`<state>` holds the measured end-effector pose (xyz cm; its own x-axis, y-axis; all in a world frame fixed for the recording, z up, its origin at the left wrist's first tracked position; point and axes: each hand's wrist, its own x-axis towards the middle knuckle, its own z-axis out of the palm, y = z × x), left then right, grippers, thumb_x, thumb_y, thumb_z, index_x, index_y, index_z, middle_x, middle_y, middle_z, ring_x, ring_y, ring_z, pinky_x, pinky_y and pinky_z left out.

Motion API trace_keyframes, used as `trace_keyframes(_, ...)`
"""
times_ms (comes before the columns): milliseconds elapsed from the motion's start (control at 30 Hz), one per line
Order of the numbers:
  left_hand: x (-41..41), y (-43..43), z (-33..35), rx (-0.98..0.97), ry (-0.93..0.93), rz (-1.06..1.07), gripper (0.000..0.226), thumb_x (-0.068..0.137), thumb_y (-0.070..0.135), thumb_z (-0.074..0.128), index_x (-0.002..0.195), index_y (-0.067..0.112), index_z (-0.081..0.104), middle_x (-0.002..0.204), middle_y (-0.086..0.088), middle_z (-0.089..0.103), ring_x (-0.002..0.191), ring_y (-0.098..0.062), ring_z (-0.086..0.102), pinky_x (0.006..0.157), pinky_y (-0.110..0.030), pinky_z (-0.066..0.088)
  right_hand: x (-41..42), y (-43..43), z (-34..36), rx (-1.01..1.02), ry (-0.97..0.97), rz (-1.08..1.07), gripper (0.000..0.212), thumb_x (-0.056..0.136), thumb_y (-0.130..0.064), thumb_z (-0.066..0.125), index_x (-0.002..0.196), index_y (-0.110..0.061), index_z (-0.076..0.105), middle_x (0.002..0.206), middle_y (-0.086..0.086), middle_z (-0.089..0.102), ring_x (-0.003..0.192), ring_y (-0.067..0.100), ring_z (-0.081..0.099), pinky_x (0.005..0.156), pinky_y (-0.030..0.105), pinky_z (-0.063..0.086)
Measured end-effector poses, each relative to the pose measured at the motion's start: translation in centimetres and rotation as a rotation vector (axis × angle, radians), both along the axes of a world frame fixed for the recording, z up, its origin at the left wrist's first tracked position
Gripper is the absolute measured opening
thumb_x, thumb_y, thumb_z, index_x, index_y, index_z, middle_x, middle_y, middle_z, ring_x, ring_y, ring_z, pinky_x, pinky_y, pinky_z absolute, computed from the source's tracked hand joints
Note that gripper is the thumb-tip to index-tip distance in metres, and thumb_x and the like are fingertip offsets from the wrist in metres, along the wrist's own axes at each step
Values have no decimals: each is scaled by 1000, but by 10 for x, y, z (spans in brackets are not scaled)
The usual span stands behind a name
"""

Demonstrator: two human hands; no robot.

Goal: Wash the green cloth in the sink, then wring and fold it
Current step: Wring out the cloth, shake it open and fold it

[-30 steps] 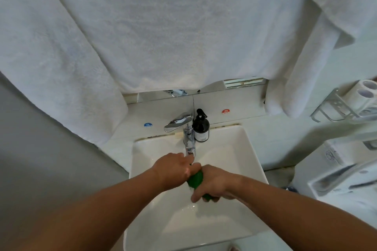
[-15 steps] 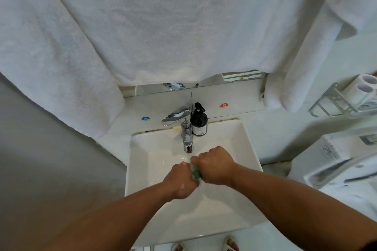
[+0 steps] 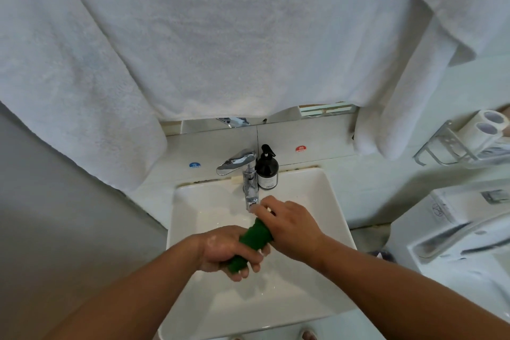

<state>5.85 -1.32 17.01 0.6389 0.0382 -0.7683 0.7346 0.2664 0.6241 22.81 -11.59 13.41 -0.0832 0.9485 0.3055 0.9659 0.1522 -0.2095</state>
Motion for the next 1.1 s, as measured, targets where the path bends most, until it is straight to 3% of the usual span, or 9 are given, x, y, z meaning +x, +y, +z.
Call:
trace_keyframes(100, -5, 5, -2, 524, 36, -88, 21, 78, 5, 74, 98, 9, 70, 88, -7, 68, 77, -23, 69, 71, -34, 62, -1, -26, -8, -208, 367, -388, 70, 87, -27, 75, 145, -25, 37, 115, -7, 61, 72, 5, 59, 66, 21, 53)
trace_keyframes(200, -5, 6, -6, 1051, -149, -234, 20, 77, 9, 66, 78, 29, 67, 80, 6, 69, 81, -21, 67, 67, -27, 52, -10, -29, -2, -640, 1460, -662, 50, 99, -49, 54, 133, -13, 57, 104, 10, 74, 77, 19, 72, 82, 47, 60)
trace_keyframes(267, -2, 4, -11, 1346, -343, -303, 31, 79, 12, 69, 101, 34, 72, 92, 10, 73, 85, -13, 66, 73, -29, 55, -19, -29, -1, -1051, 2095, -497, 80, 88, -73, 48, 130, -8, 64, 120, 25, 68, 103, 38, 70, 87, 53, 56)
trace_keyframes(367, 1, 8, -14, 1648, -572, -486, 56, 72, 26, 88, 123, 33, 66, 90, 9, 72, 73, -10, 63, 58, -25, 55, -10, -27, 0, -1271, 2382, 49, 74, 95, -57, 55, 150, -9, 43, 148, 29, 44, 108, 40, 67, 76, 42, 61)
trace_keyframes(500, 6, 19, -6, 1776, -636, -773, 64, 74, 29, 86, 132, 32, 61, 84, 4, 64, 68, -12, 54, 51, -23, 42, 4, -13, 11, -1313, 1808, 31, 56, 87, -15, 71, 139, -11, 49, 111, 14, 63, 67, 15, 59, 46, 16, 45)
trace_keyframes(600, 18, 4, 3, 1761, -407, -925, 50, 94, 27, 66, 141, 24, 49, 102, -6, 63, 84, -21, 59, 64, -32, 48, -8, 5, 23, -1133, 909, -329, 56, 70, -33, 86, 115, -8, 64, 91, 10, 67, 63, 17, 57, 50, 26, 44)
trace_keyframes(733, 28, -17, 1, 1560, 11, -803, 38, 96, 22, 61, 131, 14, 48, 106, -10, 64, 86, -27, 62, 67, -35, 45, -16, 10, 32, -770, 75, -271, 42, 71, -52, 75, 97, -21, 65, 83, 0, 62, 76, 22, 61, 64, 31, 45)
trace_keyframes(900, 26, -27, -8, 1086, 40, -301, 30, 84, 30, 69, 110, 16, 63, 100, -5, 69, 80, -20, 62, 69, -32, 52, -8, 10, 42, -491, -317, -24, 19, 85, -33, 64, 98, -20, 67, 88, 2, 70, 70, 26, 61, 65, 30, 40)
trace_keyframes(1100, 24, -42, -4, 340, -46, 312, 20, 78, 0, 66, 77, 10, 48, 54, -3, 40, 44, -15, 31, 46, -26, 24, 14, 21, 52, -210, -445, 188, 19, 73, -24, 73, 88, -15, 67, 66, 0, 65, 49, 25, 60, 48, 23, 23)
